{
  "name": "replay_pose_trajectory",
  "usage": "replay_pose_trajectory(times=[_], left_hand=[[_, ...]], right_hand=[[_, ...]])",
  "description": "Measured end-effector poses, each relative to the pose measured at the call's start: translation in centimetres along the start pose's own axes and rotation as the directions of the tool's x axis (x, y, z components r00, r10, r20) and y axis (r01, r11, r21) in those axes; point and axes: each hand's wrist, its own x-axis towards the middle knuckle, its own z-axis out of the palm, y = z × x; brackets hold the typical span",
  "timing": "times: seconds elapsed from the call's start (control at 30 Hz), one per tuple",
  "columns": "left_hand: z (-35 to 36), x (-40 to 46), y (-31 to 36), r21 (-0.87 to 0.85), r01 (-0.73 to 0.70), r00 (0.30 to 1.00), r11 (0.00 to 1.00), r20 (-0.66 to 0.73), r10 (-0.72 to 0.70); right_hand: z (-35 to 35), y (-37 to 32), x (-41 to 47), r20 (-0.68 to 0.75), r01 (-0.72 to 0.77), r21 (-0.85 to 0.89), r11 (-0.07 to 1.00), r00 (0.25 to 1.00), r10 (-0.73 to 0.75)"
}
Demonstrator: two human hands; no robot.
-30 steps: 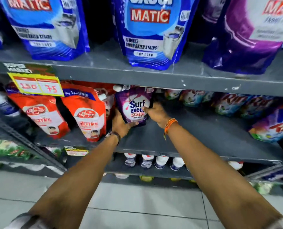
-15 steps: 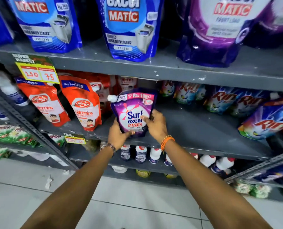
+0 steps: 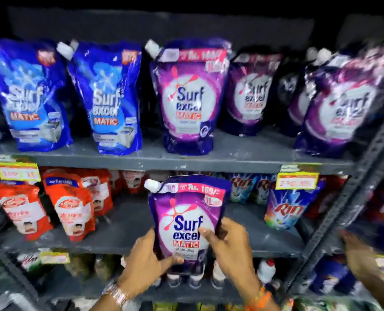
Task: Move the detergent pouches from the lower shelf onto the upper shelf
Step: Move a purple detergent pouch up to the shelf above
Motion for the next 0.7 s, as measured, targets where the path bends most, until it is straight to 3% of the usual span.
replay_pose_trajectory(times=[0.23,0.43,0.7], left_hand=[[2.3,2.2,16.0,-0.070,-0.269,0.963,0.961,0.007,0.270],[3.6,9.3,27.7,-0.031,-0.432,0.899,0.901,-0.090,0.428],[7.2,16.9,31.5,-0.006,-0.323,0.938,0.946,-0.132,0.320]], right_hand=[[-11.5,-9.3,2.8,-0.205,0.264,0.062,0.963,0.947,-0.246],[-19.0,-16.8,9.8,-0.346,0.429,0.119,0.895,0.863,-0.368],[-22.0,-16.4,17.9,-0.367,0.370,0.064,0.927,0.873,-0.323]])
